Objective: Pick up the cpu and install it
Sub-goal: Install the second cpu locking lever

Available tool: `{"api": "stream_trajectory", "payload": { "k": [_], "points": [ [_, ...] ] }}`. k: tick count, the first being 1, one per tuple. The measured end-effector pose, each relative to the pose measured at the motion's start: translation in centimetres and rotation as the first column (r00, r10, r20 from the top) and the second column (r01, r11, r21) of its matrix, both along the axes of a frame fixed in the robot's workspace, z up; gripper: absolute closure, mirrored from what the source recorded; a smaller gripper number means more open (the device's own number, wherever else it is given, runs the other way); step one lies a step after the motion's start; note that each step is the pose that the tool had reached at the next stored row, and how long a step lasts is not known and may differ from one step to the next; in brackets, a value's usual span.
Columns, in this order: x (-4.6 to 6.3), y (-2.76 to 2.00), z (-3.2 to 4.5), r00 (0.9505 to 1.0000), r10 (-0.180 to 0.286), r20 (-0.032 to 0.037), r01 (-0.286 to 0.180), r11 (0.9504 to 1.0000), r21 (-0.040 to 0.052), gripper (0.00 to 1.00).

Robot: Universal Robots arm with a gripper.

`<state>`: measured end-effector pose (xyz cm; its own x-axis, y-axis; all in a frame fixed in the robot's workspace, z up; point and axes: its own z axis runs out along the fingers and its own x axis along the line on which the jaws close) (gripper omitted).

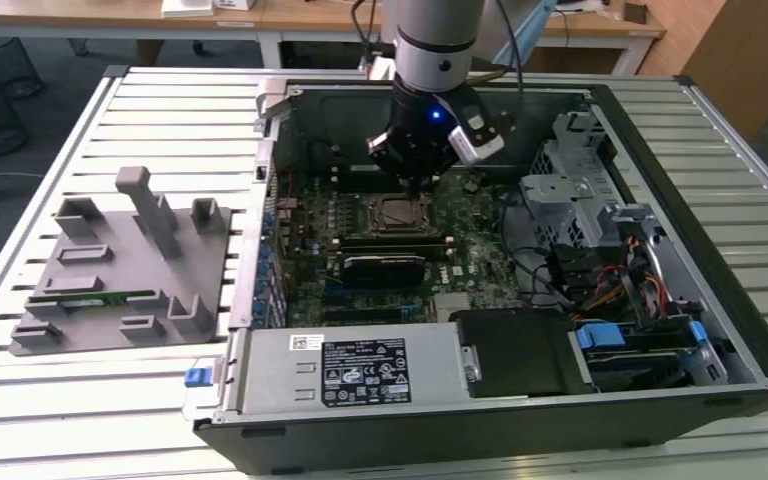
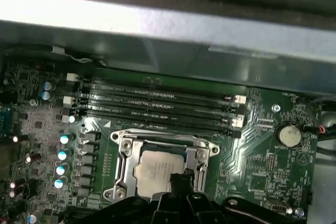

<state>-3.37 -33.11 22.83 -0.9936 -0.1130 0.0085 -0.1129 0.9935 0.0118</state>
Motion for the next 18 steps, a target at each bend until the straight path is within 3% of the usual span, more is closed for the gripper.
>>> {"api": "stream_trajectory", "payload": {
  "k": [6,13,18],
  "points": [
    [0.00,-0.61,-0.01,1.0000,0.000,0.0000,0.000,1.0000,0.0000,0.89],
    [0.00,-0.78,0.00,1.0000,0.000,-0.0001,0.000,1.0000,-0.0002,0.89],
    [0.00,-0.79,0.71,1.0000,0.000,0.0000,0.000,1.0000,0.0001,0.89]
  ]
}}
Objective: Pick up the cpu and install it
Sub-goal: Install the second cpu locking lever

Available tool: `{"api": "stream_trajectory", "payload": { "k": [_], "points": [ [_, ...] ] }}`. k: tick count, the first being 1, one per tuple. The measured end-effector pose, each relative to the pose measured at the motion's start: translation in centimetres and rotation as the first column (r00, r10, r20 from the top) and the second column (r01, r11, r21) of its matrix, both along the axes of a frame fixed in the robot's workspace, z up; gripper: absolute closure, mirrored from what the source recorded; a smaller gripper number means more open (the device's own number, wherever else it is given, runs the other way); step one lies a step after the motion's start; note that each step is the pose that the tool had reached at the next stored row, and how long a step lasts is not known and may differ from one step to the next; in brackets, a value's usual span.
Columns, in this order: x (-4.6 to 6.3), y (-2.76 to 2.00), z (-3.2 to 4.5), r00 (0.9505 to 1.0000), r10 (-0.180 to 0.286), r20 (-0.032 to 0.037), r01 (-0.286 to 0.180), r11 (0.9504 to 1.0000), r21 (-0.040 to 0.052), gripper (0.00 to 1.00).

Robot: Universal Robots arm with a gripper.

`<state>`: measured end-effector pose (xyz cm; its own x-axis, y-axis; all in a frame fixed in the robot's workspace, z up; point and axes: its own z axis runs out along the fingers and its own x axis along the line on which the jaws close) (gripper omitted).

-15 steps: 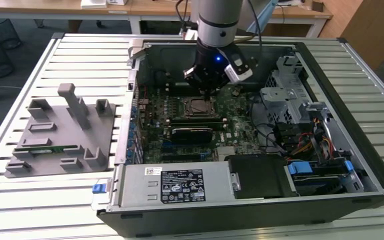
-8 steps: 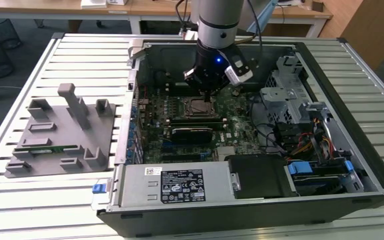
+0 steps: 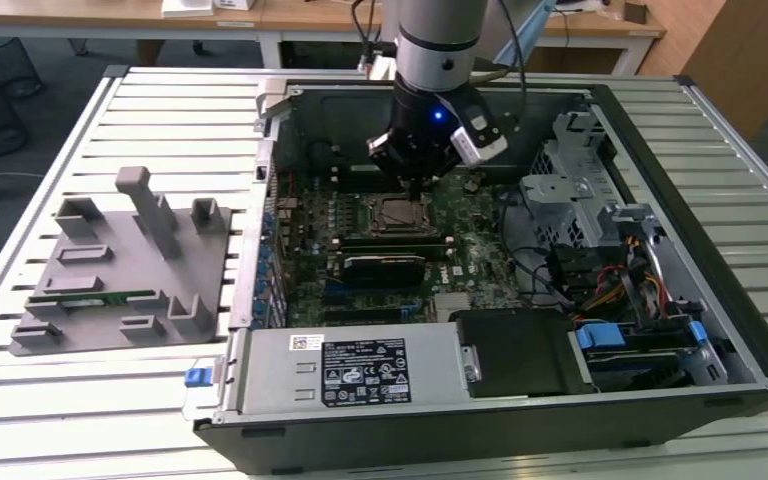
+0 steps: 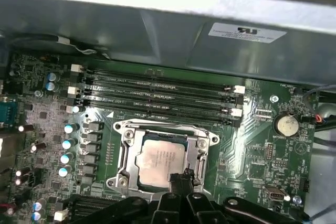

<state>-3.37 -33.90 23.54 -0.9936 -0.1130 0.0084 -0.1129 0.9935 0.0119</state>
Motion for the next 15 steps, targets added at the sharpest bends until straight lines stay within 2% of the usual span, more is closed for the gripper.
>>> {"api": "stream_trajectory", "payload": {
  "k": [4,8,15],
  "points": [
    [0.0,-0.02,0.58,1.0000,0.000,0.0000,0.000,1.0000,0.0000,0.89],
    [0.0,-0.18,0.72,1.0000,0.000,-0.0014,0.000,1.0000,0.0000,0.89],
    [0.0,-1.35,0.72,1.0000,0.000,-0.0016,0.000,1.0000,0.0000,0.89]
  ]
}}
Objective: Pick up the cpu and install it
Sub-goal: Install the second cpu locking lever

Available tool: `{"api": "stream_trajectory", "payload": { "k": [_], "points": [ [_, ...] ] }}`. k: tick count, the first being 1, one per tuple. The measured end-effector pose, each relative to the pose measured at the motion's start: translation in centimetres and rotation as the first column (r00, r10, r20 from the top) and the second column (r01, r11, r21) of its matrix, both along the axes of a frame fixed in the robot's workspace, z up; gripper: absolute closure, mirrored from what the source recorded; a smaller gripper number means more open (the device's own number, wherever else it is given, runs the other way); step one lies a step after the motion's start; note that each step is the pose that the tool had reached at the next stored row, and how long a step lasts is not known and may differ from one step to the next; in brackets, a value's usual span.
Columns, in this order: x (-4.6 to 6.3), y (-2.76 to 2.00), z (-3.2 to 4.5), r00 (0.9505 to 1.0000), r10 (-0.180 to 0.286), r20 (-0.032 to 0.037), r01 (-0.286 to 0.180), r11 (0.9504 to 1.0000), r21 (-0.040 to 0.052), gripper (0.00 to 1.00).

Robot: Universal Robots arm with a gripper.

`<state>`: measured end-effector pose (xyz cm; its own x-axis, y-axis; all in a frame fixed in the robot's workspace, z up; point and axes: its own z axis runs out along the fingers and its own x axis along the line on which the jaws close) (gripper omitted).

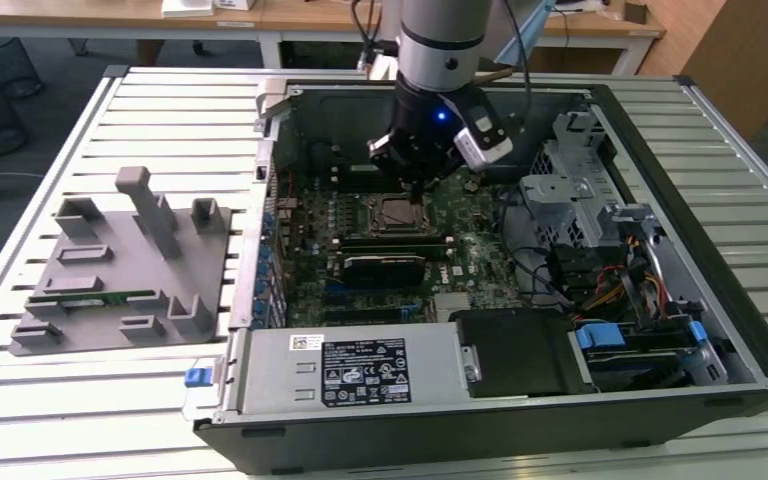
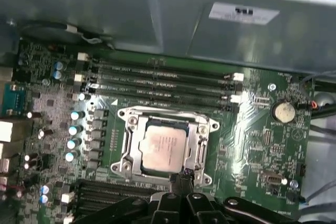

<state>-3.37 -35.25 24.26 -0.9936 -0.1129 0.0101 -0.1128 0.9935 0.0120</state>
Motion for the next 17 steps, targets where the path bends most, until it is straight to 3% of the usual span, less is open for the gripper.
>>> {"api": "stream_trajectory", "payload": {
  "k": [5,10,17],
  "points": [
    [0.0,-0.76,0.01,1.0000,0.000,0.0000,0.000,1.0000,0.0001,0.89],
    [0.0,-0.83,0.47,1.0000,0.000,-0.0010,0.000,1.0000,0.0003,0.89],
    [0.0,-1.18,0.92,0.9998,0.000,-0.0218,0.000,1.0000,0.0022,0.89]
  ]
}}
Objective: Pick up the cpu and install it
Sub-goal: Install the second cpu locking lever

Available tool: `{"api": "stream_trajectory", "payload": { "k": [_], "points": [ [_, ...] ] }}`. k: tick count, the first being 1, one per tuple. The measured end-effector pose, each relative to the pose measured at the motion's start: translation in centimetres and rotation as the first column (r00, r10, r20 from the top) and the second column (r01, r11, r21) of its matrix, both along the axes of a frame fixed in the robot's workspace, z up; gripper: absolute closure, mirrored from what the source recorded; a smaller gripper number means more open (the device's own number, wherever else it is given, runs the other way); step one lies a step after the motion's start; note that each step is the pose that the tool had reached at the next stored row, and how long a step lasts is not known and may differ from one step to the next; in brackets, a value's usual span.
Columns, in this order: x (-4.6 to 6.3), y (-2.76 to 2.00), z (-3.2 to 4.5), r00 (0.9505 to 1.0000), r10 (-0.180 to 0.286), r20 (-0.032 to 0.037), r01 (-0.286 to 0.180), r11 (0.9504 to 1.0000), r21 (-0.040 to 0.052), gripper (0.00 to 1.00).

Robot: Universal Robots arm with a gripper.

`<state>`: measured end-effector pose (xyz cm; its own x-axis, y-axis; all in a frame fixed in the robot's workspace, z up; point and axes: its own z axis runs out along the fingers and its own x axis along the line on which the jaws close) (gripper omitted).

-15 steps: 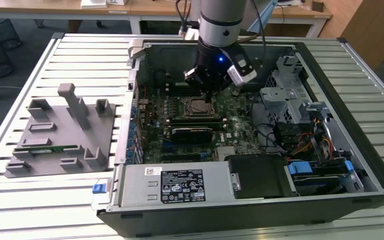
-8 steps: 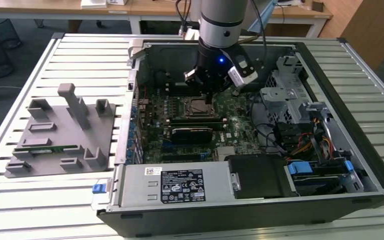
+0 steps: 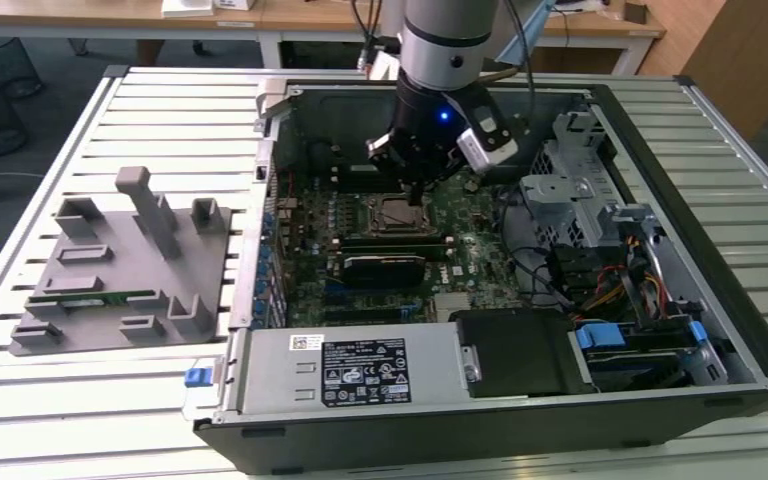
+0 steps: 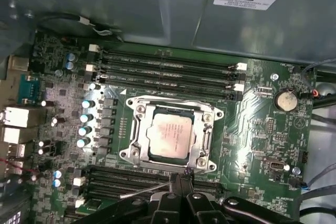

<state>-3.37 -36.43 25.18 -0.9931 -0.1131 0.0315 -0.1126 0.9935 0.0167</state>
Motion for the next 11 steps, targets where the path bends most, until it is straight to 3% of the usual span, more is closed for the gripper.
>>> {"api": "stream_trajectory", "payload": {
  "k": [11],
  "points": [
    [0.0,-1.85,0.00,1.0000,0.000,-0.0003,0.000,1.0000,0.0024,0.89]
  ]
}}
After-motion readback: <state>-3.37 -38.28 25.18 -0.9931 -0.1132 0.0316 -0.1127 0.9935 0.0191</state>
